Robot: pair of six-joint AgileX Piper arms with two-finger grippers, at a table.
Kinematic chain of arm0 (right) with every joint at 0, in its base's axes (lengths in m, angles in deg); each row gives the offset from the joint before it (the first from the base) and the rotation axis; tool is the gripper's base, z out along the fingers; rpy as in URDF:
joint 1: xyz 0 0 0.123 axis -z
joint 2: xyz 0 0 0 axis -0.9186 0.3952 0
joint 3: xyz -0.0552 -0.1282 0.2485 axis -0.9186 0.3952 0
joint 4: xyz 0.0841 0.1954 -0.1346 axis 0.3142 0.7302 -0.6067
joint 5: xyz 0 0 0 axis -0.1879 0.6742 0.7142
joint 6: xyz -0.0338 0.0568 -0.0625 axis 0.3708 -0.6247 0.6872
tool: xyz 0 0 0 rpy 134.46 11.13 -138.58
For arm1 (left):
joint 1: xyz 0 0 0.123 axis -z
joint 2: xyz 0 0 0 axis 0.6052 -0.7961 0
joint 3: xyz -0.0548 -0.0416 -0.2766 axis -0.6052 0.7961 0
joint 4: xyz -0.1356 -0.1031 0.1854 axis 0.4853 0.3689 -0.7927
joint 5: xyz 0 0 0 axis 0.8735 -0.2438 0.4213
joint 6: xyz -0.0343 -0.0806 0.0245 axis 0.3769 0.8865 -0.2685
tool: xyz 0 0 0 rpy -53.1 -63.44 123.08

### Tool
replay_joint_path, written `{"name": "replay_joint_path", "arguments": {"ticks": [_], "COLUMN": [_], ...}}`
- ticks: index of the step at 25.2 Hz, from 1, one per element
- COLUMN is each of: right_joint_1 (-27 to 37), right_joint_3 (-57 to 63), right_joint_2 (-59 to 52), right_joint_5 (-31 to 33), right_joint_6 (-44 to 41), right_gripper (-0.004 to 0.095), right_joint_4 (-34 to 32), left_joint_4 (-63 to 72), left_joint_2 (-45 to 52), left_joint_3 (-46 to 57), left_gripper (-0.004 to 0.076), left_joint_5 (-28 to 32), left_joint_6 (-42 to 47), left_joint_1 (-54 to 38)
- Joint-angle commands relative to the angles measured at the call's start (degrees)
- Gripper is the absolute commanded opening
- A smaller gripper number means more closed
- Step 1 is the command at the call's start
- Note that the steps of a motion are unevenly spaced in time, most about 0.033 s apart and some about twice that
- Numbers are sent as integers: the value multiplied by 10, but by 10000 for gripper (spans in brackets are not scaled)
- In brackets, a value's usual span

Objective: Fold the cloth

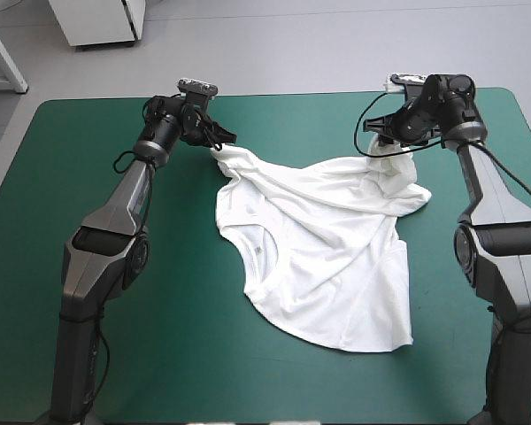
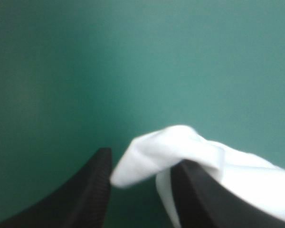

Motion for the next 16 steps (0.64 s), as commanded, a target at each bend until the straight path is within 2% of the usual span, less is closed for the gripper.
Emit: {"name": "replay_joint_path", "arguments": {"ticks": [1, 3, 9, 11, 14, 16], "right_joint_1": [6, 10, 29, 35, 40, 40], "right_joint_3": [-14, -15, -15, -15, -15, -15], "right_joint_2": [-41, -45, -78, -93, -140, -171], "right_joint_5": [9, 21, 41, 52, 54, 54], "right_joint_6": [4, 4, 2, 2, 4, 16], "right_gripper": [535, 535, 520, 499, 461, 459], "right_joint_4": [-14, -16, 12, 24, 36, 61], "left_joint_4": [9, 2, -35, -38, -38, -31], "left_joint_2": [50, 55, 74, 80, 90, 104], "left_joint_3": [-20, -23, -48, -71, -135, -164], "left_gripper": [452, 484, 482, 482, 482, 482], "left_joint_5": [-8, -35, -90, -112, -179, -195], "left_joint_6": [1, 1, 0, 0, -18, -20], "left_joint_1": [0, 0, 0, 0, 0, 0]}}
